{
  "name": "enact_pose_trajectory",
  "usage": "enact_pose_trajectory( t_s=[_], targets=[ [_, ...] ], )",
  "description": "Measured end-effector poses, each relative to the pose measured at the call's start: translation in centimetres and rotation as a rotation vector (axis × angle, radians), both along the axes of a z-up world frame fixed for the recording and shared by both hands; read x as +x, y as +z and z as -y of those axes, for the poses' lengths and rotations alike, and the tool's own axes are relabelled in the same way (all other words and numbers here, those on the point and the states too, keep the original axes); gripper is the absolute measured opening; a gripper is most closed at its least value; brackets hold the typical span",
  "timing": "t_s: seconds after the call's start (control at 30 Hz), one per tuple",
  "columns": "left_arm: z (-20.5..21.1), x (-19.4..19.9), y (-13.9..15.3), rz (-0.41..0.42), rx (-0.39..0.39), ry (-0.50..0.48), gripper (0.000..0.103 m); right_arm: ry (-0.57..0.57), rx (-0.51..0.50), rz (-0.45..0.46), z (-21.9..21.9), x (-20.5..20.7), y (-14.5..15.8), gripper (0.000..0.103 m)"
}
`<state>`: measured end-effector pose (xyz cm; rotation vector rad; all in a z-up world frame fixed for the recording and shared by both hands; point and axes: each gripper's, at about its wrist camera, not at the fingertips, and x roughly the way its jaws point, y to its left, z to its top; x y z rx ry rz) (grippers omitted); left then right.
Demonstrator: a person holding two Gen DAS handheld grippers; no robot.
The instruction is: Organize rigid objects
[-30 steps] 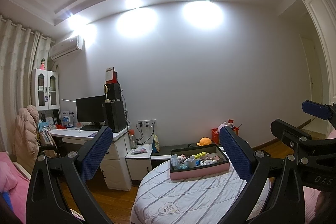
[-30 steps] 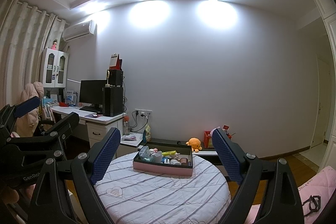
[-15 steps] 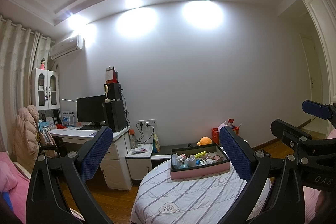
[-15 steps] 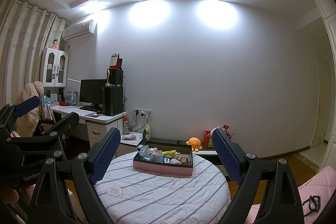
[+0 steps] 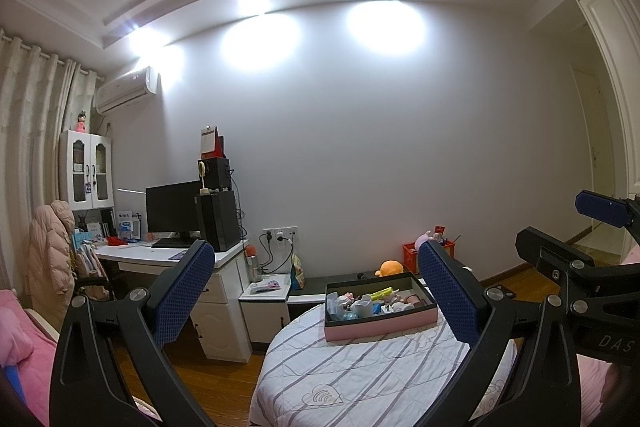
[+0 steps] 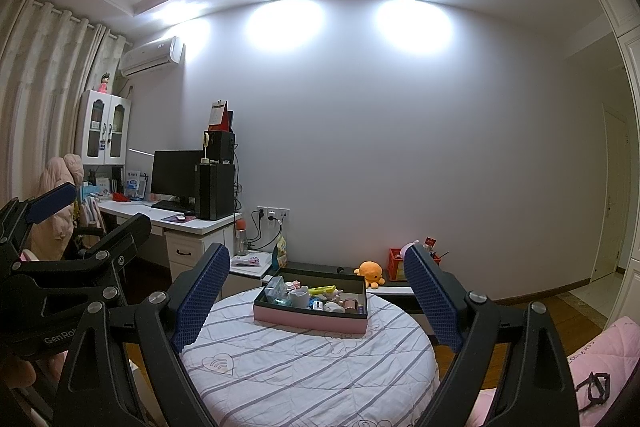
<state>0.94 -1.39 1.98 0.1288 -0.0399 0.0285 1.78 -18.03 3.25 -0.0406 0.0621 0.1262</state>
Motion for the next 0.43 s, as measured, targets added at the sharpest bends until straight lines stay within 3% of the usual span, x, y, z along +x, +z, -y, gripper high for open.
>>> enact_pose_trajectory(
  t_s=[0.43],
  targets=[
    [-0.13,0.00,-0.11,-0.001,0.000,0.000,0.103,0.000,-0.003,-0.001,-0.01,0.00,-0.08,0.090]
  ],
)
